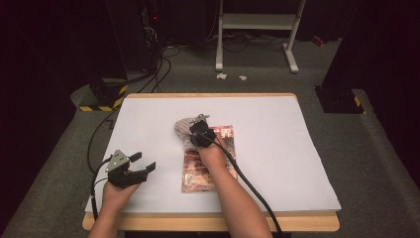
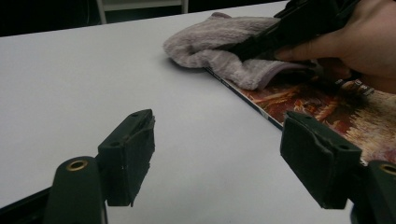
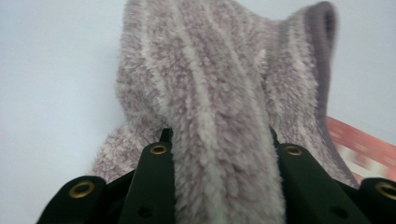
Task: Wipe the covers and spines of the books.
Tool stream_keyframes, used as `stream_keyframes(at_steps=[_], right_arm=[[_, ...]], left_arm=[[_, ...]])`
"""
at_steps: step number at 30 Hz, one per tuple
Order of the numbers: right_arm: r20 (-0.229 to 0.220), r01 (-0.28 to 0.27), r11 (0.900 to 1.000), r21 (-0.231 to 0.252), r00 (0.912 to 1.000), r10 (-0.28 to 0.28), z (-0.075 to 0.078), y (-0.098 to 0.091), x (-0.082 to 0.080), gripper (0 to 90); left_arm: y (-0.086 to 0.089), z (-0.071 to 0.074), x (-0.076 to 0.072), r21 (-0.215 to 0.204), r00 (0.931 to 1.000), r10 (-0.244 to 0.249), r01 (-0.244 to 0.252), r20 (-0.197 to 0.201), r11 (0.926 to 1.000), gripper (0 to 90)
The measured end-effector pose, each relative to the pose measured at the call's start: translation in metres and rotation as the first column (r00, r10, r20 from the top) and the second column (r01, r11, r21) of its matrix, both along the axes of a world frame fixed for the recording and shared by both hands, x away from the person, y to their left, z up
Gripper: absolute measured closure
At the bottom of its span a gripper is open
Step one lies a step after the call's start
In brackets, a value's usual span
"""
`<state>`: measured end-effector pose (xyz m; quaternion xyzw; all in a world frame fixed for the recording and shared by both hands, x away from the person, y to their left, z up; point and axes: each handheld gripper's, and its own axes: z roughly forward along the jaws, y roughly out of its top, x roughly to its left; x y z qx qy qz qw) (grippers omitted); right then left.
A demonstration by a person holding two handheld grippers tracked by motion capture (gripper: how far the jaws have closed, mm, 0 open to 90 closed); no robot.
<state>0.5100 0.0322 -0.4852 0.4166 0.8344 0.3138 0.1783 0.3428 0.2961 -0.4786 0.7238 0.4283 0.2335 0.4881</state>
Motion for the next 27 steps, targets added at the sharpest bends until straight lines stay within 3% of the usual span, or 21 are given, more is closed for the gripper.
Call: stream_keyframes(at_steps=[4,9,13,18,22,24,26,27], right_arm=[[-0.010,0.078,0.9969,-0.006,0.9969,-0.078,0.002,-0.040,0.005,70.5],[0.001,0.190,0.9818,0.003,0.9818,-0.190,0.003,-0.097,0.006,70.5],[-0.002,0.224,0.9745,-0.003,0.9745,-0.224,0.003,-0.119,0.005,70.2],[0.017,0.220,0.9750,-0.030,0.9754,-0.220,0.004,-0.115,0.003,70.6],[0.017,0.199,0.9795,-0.033,0.9800,-0.198,0.004,-0.100,0.003,70.8],[0.016,0.170,0.9847,-0.038,0.9854,-0.169,0.004,-0.088,0.003,70.8],[0.010,0.112,0.9926,-0.047,0.9937,-0.112,0.003,-0.060,0.002,70.8],[0.010,0.112,0.9926,-0.047,0.9937,-0.112,0.003,-0.060,0.002,70.8]], left_arm=[[0.001,0.000,0.000,0.002,1.0000,0.001,-0.001,0.001,1.0000,26.5],[-0.002,0.000,0.000,0.004,1.0000,-0.003,0.003,-0.002,1.0000,26.5],[-0.004,-0.001,0.000,0.003,1.0000,-0.007,0.007,-0.003,1.0000,26.5],[-0.005,-0.001,0.001,0.009,0.9999,-0.012,0.012,-0.004,0.9999,26.4],[-0.005,0.000,0.000,0.003,0.9999,-0.011,0.011,-0.001,0.9999,26.3],[-0.005,0.000,0.000,0.004,0.9999,-0.011,0.011,0.000,0.9999,26.3],[-0.005,0.000,0.000,0.005,0.9999,-0.012,0.012,0.001,0.9999,26.3],[-0.004,0.000,0.000,0.008,0.9999,-0.012,0.012,0.004,0.9999,26.3]])
